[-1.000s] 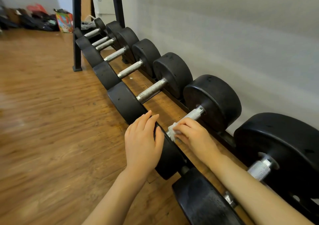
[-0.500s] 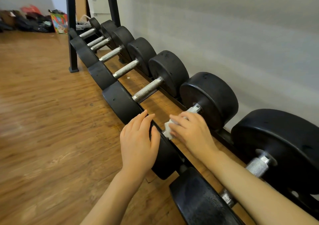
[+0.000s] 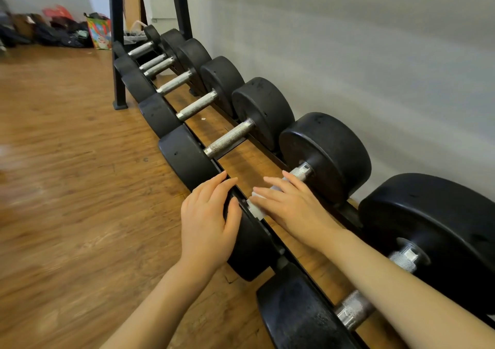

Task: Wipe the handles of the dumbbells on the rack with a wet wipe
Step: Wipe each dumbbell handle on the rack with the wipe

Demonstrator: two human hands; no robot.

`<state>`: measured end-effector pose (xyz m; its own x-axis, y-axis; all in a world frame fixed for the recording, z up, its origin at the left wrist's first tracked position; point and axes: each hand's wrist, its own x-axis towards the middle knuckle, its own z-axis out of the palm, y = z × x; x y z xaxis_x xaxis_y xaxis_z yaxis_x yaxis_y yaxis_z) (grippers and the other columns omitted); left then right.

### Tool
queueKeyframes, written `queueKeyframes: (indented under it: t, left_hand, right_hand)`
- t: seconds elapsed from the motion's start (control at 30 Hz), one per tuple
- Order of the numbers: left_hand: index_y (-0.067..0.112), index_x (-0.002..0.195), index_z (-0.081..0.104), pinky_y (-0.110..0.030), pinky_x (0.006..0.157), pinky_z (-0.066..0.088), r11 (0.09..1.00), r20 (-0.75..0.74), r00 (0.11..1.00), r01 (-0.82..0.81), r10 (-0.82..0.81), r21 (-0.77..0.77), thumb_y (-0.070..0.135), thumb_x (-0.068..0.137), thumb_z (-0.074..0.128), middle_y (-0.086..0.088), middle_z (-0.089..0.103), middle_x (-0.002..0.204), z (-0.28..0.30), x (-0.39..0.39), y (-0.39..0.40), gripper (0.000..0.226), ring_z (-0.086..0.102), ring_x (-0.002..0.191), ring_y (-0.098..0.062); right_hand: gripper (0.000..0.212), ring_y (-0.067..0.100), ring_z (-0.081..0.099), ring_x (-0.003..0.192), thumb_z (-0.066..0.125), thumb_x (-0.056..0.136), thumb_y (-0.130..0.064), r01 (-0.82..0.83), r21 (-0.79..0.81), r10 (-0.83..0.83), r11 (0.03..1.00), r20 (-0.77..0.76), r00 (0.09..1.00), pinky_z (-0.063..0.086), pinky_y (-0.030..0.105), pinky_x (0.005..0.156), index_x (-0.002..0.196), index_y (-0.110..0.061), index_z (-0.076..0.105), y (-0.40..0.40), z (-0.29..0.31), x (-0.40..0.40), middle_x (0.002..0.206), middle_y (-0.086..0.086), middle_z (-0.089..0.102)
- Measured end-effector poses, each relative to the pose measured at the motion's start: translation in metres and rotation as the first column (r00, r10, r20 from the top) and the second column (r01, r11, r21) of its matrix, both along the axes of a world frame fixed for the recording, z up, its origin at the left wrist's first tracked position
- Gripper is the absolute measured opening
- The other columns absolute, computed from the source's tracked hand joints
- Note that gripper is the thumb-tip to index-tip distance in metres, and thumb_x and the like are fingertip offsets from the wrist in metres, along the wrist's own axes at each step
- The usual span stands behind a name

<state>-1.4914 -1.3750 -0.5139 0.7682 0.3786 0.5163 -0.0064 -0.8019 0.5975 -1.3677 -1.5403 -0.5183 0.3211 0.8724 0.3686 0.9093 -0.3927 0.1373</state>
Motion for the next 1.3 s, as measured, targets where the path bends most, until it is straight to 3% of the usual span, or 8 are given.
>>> queueKeyframes:
  t: [0.27,0.43,0.6,0.7,0.87,1.1,1.2,1.3]
  left_hand:
    - [0.021,0.131,0.061,-0.039,0.106,0.038,1.000,0.001,1.000,-0.013,0.013,0.015,0.037,0.095,0.033,0.002,0.057,0.138,0.002,-0.001,-0.003,0.048,0.050,0.129,-0.016]
    - [0.020,0.138,0.056,-0.040,0.110,0.036,0.998,-0.035,0.999,0.011,-0.009,0.054,0.039,0.096,0.032,0.000,0.051,0.145,0.001,-0.005,-0.003,0.052,0.045,0.136,-0.017]
    - [0.021,0.141,0.053,-0.038,0.111,0.033,0.997,-0.054,0.998,0.024,-0.020,0.073,0.042,0.097,0.032,0.001,0.048,0.148,-0.001,-0.008,0.000,0.053,0.042,0.138,-0.016]
    - [0.019,0.139,0.055,-0.041,0.109,0.037,0.997,-0.045,0.998,0.040,-0.037,0.071,0.041,0.096,0.034,-0.001,0.050,0.146,0.001,-0.007,0.000,0.052,0.045,0.136,-0.018]
    - [0.020,0.139,0.054,-0.042,0.109,0.038,0.997,-0.047,0.998,0.039,-0.036,0.063,0.042,0.096,0.034,0.000,0.051,0.146,0.000,-0.007,0.001,0.053,0.045,0.135,-0.017]
    - [0.020,0.139,0.055,-0.046,0.110,0.039,0.998,-0.046,0.998,0.033,-0.030,0.057,0.043,0.096,0.034,0.000,0.051,0.146,0.000,-0.006,0.000,0.053,0.045,0.136,-0.018]
    - [0.020,0.138,0.055,-0.042,0.109,0.037,0.998,-0.035,0.999,0.033,-0.031,0.058,0.042,0.096,0.034,0.000,0.051,0.145,0.000,-0.007,0.000,0.052,0.045,0.135,-0.017]
    - [0.019,0.138,0.056,-0.038,0.108,0.034,0.997,-0.025,0.999,0.032,-0.030,0.068,0.041,0.096,0.036,-0.001,0.052,0.144,0.000,-0.006,0.000,0.051,0.046,0.134,-0.018]
  right_hand:
    - [0.055,0.024,0.044,0.133,0.070,0.079,-0.009,-0.016,-0.013,0.017,1.000,0.047,0.999,0.021,0.045,0.116,0.131,-0.021,0.056,0.005,-0.008,-0.007,0.136,-0.001,0.056]
    - [0.046,0.026,0.049,0.128,0.075,0.079,-0.012,0.077,0.095,-0.084,0.992,0.075,0.994,0.026,0.048,0.114,0.123,-0.021,0.062,0.001,-0.004,0.002,0.127,-0.001,0.063]
    - [0.049,0.026,0.049,0.128,0.075,0.078,-0.014,0.039,0.061,-0.046,0.997,0.116,0.992,0.027,0.049,0.114,0.125,-0.020,0.061,0.001,-0.008,-0.003,0.129,0.001,0.062]
    - [0.041,0.027,0.050,0.127,0.071,0.084,-0.021,0.109,0.088,-0.117,0.990,0.097,0.988,0.028,0.051,0.113,0.124,-0.022,0.062,-0.004,-0.001,0.003,0.128,0.000,0.062]
    - [0.062,0.026,0.038,0.138,0.067,0.082,-0.008,-0.001,-0.085,0.008,0.996,0.079,0.997,0.017,0.047,0.117,0.139,-0.024,0.048,-0.005,-0.002,-0.004,0.145,0.001,0.048]
    - [0.065,0.028,0.030,0.142,0.065,0.085,-0.014,0.030,-0.114,-0.023,0.993,0.064,0.998,0.006,0.050,0.116,0.145,-0.026,0.040,-0.006,-0.002,-0.006,0.151,0.001,0.041]
    - [0.061,0.029,0.032,0.141,0.063,0.087,-0.022,0.082,-0.112,-0.071,0.990,0.101,0.992,0.014,0.055,0.114,0.144,-0.026,0.041,-0.009,-0.001,-0.007,0.150,0.002,0.043]
    - [0.045,0.029,0.037,0.138,0.047,0.095,-0.037,0.186,-0.069,-0.181,0.980,0.069,0.981,0.023,0.059,0.112,0.139,-0.026,0.048,-0.012,0.005,-0.006,0.144,0.001,0.050]
